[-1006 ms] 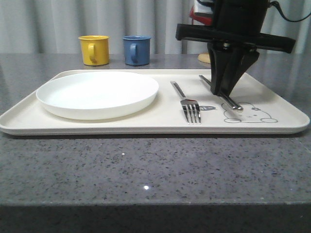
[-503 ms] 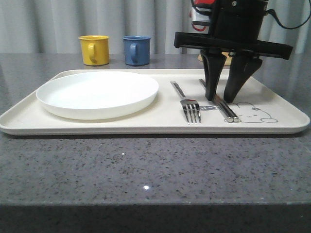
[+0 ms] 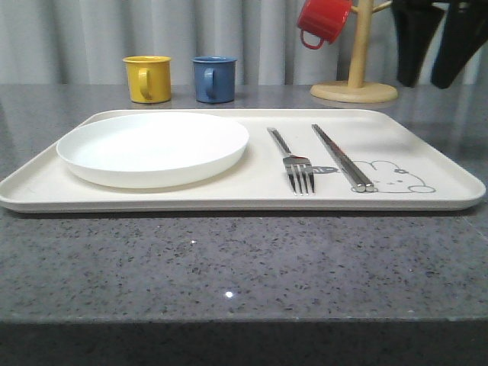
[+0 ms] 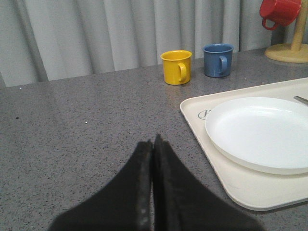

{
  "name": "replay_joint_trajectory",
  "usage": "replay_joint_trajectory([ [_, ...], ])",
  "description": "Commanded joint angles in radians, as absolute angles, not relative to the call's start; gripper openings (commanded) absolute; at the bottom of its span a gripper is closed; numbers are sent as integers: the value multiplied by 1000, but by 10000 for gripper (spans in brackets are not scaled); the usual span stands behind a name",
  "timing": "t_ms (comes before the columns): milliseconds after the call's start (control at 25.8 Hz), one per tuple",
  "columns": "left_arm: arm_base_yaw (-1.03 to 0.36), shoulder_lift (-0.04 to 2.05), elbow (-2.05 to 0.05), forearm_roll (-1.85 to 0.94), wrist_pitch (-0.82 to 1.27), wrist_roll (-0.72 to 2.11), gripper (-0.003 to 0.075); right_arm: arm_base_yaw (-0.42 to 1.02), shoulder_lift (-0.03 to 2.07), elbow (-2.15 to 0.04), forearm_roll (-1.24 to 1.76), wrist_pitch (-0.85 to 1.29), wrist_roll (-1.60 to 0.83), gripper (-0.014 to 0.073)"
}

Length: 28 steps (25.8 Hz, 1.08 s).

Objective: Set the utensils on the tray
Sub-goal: 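Release the chopsticks and move the right gripper to the spoon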

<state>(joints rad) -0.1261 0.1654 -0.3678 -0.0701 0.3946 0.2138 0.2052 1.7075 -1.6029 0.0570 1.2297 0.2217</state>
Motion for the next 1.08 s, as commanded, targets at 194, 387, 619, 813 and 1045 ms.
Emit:
replay_joint_trajectory([
  [194, -124, 175, -396, -80, 313, 206, -18, -75, 1633, -1630, 41, 1302, 59, 330],
  [387, -124, 175, -396, -80, 313, 206, -18, -173, 1665, -1630, 43, 1296, -20, 330],
  [619, -124, 175, -396, -80, 313, 206, -18, -181, 1746, -1630, 53, 1291, -26, 330],
  [813, -124, 175, -396, -80, 313, 206, -18, -181, 1808, -1630, 72, 1281, -27, 330],
  [1045, -124, 175, -396, -80, 313, 206, -18, -180, 1845, -1630, 74, 1265, -30, 279],
])
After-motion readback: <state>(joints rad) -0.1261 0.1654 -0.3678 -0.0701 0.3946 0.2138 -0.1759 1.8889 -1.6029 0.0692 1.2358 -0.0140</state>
